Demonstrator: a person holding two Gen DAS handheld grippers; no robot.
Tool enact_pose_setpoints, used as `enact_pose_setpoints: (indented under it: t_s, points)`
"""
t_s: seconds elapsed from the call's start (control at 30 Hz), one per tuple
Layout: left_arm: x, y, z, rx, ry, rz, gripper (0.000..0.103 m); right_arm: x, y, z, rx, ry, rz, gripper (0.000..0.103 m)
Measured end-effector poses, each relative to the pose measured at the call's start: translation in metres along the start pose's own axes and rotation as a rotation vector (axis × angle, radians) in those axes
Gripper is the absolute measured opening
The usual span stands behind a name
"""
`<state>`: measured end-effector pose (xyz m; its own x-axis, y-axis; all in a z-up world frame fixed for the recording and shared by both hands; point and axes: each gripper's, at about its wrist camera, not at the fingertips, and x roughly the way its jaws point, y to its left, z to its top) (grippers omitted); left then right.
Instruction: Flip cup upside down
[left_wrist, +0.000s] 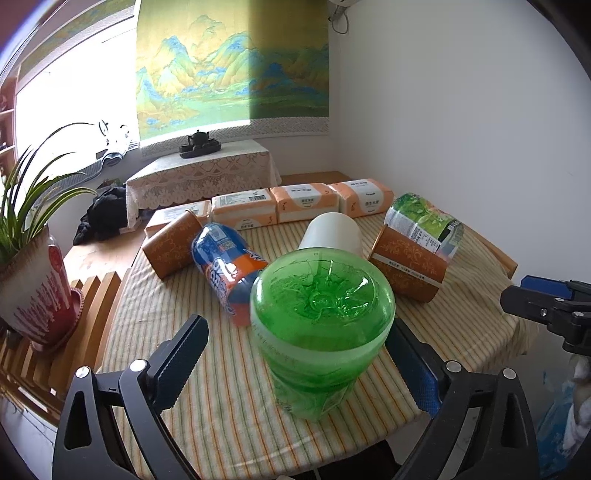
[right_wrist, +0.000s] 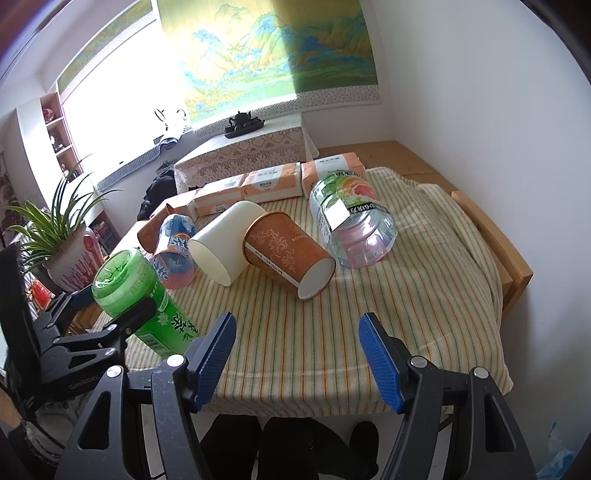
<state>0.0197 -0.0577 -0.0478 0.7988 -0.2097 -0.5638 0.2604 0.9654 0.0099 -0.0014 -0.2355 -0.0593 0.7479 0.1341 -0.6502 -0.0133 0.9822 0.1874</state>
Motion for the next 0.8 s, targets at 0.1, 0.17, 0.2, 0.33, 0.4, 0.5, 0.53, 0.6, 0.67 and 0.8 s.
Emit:
enact_pose_setpoints:
  t_s: [0.1,0.17,0.2,0.33,0.4,0.5,0.53,0.6,0.67,0.8]
  points:
    - [-0.012,0.005,0.001,-0.022,-0.014,0.008,0.102,-0.002,0.003,0.001,-0.005,-0.016,0.000,0.067]
    - [-0.020,0.008,0.001,-0.031,-0.022,0.004,0.102,-0.003,0.005,0.001,-0.007,-0.026,-0.001,0.068]
    - [-0.024,0.008,0.001,-0.031,-0.025,0.008,0.102,-0.004,0.006,0.001,-0.010,-0.032,-0.003,0.068]
    - [-0.041,0.009,0.000,-0.036,-0.040,0.007,0.102,-0.009,0.012,0.002,-0.027,-0.066,-0.014,0.078]
    - [-0.049,0.011,-0.001,-0.041,-0.049,0.015,0.102,-0.012,0.015,0.002,-0.040,-0.084,-0.023,0.078]
    - [-0.059,0.016,-0.001,-0.068,-0.053,0.013,0.102,-0.015,0.018,0.001,-0.053,-0.106,-0.033,0.079]
    - [-0.062,0.018,-0.001,-0.075,-0.055,0.015,0.102,-0.017,0.019,0.001,-0.056,-0.112,-0.033,0.080]
    - [-0.067,0.021,-0.002,-0.083,-0.060,0.027,0.102,-0.019,0.020,0.000,-0.058,-0.124,-0.033,0.084]
    - [-0.072,0.025,-0.004,-0.091,-0.067,0.045,0.102,-0.019,0.021,0.000,-0.062,-0.130,-0.037,0.086]
    - [-0.077,0.031,-0.007,-0.104,-0.056,0.054,0.102,-0.020,0.025,-0.003,-0.078,-0.136,-0.045,0.086]
